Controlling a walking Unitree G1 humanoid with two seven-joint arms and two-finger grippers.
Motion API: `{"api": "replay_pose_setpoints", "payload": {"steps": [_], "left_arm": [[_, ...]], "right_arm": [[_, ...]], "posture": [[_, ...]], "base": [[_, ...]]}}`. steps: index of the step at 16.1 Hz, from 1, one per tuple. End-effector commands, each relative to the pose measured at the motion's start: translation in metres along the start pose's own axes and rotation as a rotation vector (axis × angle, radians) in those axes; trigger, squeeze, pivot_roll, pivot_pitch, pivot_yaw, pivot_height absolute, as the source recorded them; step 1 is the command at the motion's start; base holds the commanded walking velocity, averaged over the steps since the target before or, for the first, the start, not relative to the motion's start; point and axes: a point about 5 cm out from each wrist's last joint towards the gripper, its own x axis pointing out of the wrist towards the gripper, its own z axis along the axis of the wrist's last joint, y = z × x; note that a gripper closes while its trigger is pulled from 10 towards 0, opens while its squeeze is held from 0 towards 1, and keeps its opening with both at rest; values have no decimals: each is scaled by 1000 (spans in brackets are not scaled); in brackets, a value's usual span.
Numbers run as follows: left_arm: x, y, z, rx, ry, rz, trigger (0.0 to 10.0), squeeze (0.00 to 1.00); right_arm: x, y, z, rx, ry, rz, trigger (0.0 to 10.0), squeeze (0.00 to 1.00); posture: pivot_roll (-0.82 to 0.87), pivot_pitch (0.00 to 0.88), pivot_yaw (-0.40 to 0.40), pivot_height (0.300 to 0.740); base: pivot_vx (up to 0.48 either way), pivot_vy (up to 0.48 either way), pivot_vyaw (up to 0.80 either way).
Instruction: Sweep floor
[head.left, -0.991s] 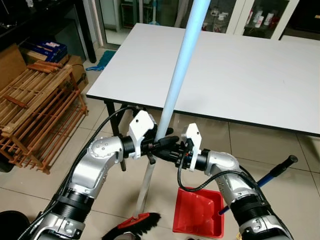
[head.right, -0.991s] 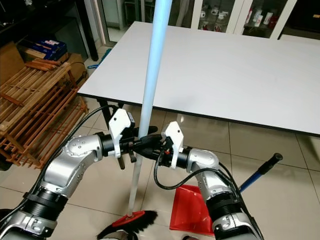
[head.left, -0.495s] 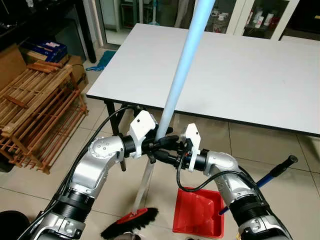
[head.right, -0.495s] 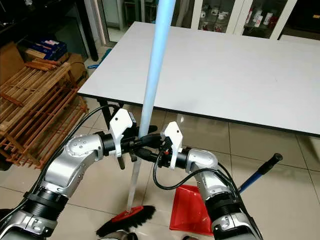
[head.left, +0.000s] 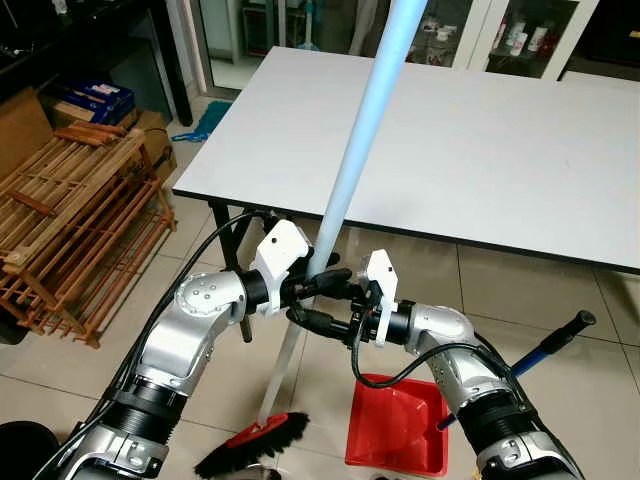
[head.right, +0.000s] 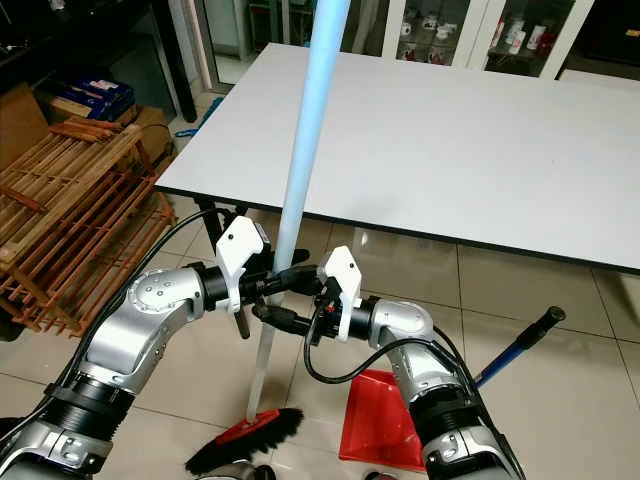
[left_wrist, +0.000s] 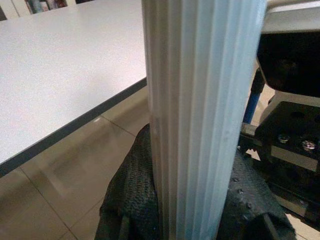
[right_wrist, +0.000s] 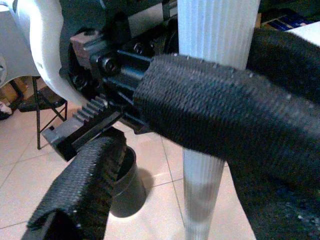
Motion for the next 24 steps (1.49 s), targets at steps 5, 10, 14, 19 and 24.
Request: {"api": "replay_pose_setpoints", "payload": {"steps": [5, 10, 14, 19, 24], "left_arm": [[-1, 4, 12, 24, -32, 19, 10000, 0], [-1, 6, 13, 17, -36, 38, 10000, 0], [-3, 7, 12, 9, -39, 50, 10000, 0], [-3, 7, 11, 8, -36, 44, 10000, 0], [-3, 9, 12, 0, -46, 62, 10000, 0]], "right_arm": [[1, 5, -3, -9, 9, 39, 10000, 1000], [-1, 3, -9, -39, 59, 12, 10000, 0], [-5, 1, -14, -37, 74, -4, 10000, 0], [-5, -1, -16, -33, 74, -19, 10000, 1000], [-8, -9, -24, -48, 115, -106, 10000, 1000]], "posture": [[69, 56, -17, 740], [69, 55, -20, 740], [71, 54, -20, 740], [70, 48, -20, 740], [71, 38, -20, 740]], "base": [[0, 0, 0], [0, 0, 0], [0, 0, 0], [0, 0, 0], [0, 0, 0]]}}
